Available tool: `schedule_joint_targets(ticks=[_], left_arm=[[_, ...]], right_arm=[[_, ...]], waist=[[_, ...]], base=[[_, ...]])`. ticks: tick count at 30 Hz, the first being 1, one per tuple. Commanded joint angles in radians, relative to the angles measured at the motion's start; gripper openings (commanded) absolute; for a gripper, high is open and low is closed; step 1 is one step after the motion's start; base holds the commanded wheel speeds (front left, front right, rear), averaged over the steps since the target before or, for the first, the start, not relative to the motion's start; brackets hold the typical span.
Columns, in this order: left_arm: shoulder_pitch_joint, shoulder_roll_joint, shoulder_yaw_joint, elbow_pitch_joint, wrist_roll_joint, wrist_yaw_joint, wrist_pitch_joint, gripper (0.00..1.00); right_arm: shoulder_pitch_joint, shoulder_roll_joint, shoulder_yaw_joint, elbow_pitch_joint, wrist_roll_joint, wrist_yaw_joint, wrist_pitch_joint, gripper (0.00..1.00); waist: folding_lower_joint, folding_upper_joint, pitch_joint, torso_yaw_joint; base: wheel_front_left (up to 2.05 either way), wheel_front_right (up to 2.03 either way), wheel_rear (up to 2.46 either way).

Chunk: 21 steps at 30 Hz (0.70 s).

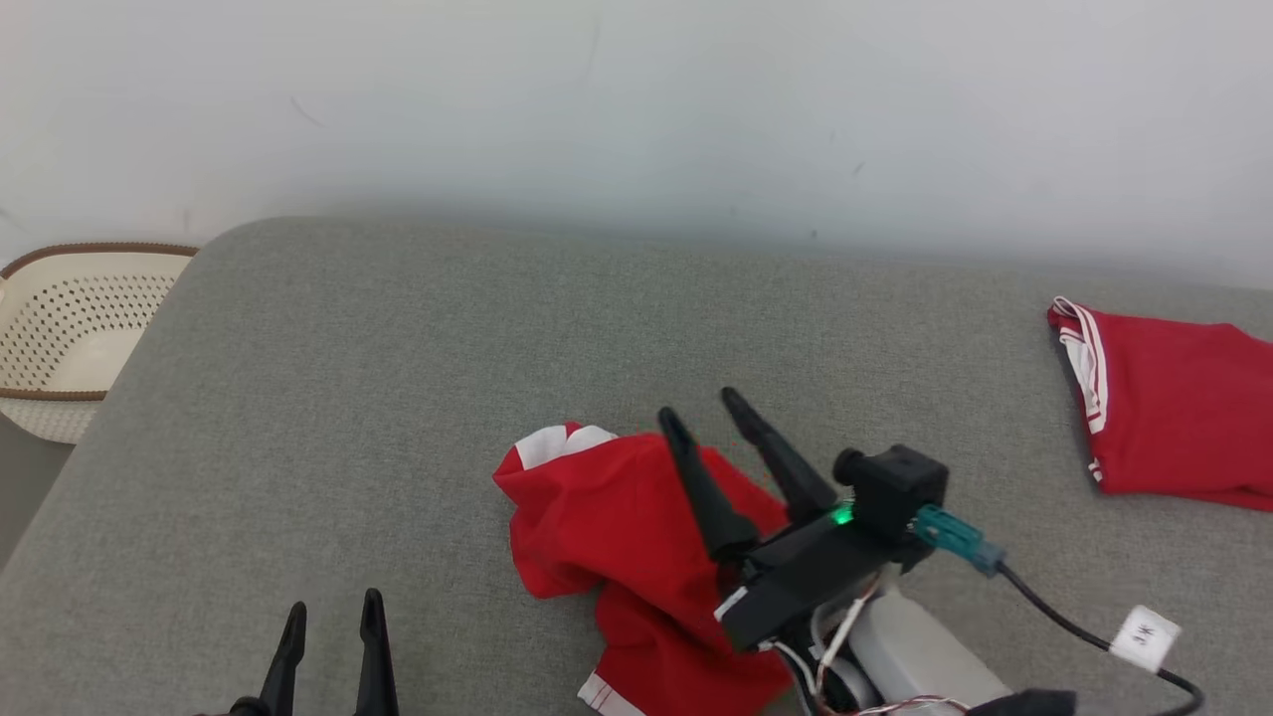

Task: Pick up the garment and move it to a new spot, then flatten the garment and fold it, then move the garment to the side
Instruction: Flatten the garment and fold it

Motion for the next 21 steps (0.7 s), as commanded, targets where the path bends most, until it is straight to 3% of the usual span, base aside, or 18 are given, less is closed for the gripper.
schedule_joint_targets(ticks=[1,7,14,21], left_arm=[[-0.001,-0.001,0.004,0.000,0.015,-0.004,-0.004,1.00],[0.008,-0.001,0.011,-0.006,0.016,-0.004,-0.004,1.00],[0.014,-0.002,0.012,-0.007,0.018,-0.008,-0.004,1.00],[0.020,-0.003,0.010,-0.002,0.018,-0.011,-0.004,1.00]], right_arm=[[0.017,-0.011,-0.009,-0.008,-0.009,0.000,-0.005,1.00],[0.121,-0.040,-0.191,-0.118,-0.094,0.000,-0.008,1.00],[0.252,-0.030,-0.359,-0.213,-0.173,0.000,0.005,1.00],[0.338,0.004,-0.434,-0.276,-0.220,0.000,0.027,1.00]], waist=[[0.0000,0.0000,-0.002,-0.004],[0.0000,0.0000,-0.004,-0.019],[0.0000,0.0000,-0.001,-0.037],[0.0000,0.0000,0.002,-0.055]], base=[[0.00,0.00,0.00],[0.00,0.00,0.00],[0.00,0.00,0.00],[0.00,0.00,0.00]])
